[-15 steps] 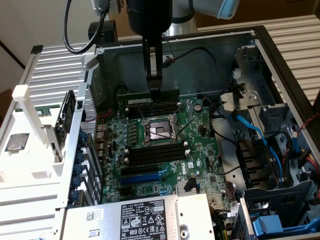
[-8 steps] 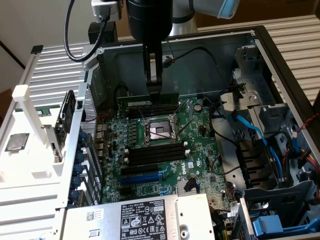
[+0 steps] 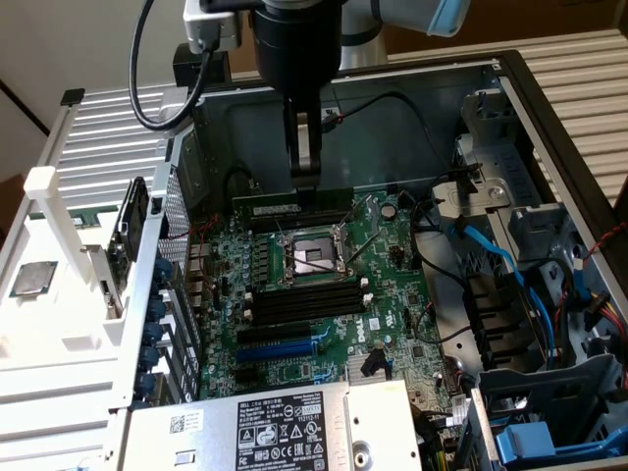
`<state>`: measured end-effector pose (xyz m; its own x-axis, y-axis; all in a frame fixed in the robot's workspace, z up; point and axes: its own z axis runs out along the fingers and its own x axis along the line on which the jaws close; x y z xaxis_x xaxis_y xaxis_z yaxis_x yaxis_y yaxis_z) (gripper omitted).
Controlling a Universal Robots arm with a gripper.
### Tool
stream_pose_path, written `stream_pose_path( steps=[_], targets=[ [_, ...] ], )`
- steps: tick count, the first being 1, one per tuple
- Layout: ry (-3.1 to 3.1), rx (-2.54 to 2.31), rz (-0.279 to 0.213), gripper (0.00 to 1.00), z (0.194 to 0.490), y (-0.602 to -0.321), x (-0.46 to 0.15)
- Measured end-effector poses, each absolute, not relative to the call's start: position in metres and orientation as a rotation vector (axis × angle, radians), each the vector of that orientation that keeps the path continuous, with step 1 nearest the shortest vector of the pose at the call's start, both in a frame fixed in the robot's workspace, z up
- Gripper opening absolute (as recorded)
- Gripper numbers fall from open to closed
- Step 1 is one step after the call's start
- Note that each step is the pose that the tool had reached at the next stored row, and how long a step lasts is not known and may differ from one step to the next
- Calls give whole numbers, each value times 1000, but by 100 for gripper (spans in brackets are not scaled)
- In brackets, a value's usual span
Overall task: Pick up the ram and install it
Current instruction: 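Insert the ram into the slot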
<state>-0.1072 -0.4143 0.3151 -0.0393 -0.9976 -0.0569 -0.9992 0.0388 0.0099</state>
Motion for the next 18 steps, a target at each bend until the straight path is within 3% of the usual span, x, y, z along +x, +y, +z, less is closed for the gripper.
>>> stream_pose_path(
  steps=[18],
  targets=[
    [2247,-2162,14,13,306,-419,-104]
  ],
)
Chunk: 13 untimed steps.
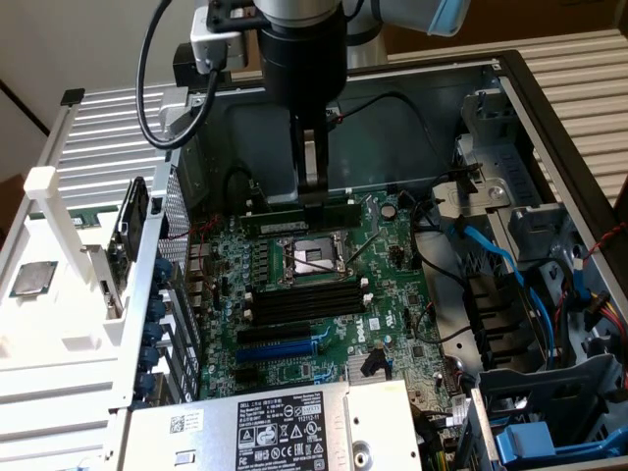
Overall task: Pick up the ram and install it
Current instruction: 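Insert the ram into the slot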
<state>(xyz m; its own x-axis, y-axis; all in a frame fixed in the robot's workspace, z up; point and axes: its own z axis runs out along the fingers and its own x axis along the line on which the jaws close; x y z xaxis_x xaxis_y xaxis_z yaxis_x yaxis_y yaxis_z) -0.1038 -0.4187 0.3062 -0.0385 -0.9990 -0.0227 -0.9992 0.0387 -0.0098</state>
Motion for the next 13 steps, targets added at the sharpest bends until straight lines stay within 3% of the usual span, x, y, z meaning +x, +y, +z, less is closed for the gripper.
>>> stream_pose_path(
  steps=[13],
  targets=[
    [2248,-2163,12,13,287,-423,-104]
  ],
)
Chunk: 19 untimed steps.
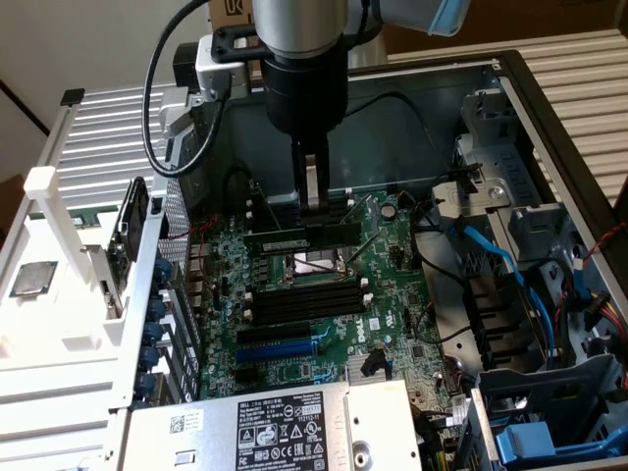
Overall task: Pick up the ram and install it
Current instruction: 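Insert the ram into the slot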
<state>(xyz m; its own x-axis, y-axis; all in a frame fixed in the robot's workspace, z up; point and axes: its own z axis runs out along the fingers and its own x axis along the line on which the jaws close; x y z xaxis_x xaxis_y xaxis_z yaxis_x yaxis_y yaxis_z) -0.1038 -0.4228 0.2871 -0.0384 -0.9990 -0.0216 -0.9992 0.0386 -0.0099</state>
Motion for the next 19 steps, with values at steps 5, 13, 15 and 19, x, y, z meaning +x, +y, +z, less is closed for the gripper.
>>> stream_pose_path(
  steps=[5,13,15,19],
  targets=[
    [2248,-2162,12,13,282,-428,-104],
    [2248,-2163,12,13,264,-428,-104],
    [2248,-2163,12,13,260,-428,-104],
    [2248,-2163,12,13,254,-429,-104]
  ],
)
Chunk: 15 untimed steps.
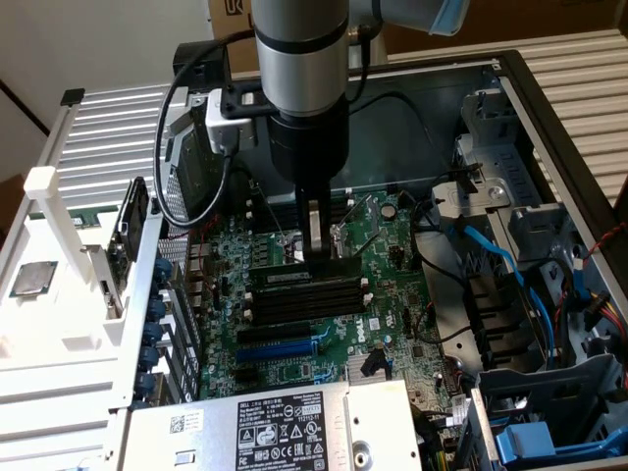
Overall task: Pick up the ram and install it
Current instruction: 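Insert the ram into the slot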
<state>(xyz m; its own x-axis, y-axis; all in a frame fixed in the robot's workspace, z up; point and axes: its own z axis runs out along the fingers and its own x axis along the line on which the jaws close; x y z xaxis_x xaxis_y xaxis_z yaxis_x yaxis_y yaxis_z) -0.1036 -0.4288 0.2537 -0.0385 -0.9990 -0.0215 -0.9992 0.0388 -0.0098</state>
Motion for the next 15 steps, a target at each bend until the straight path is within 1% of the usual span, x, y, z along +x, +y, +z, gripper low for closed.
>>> stream_pose_path(
  steps=[8,15],
  targets=[
    [2248,-2162,12,13,252,-439,-102],
    [2243,-2167,12,13,250,-440,-102]
  ],
)
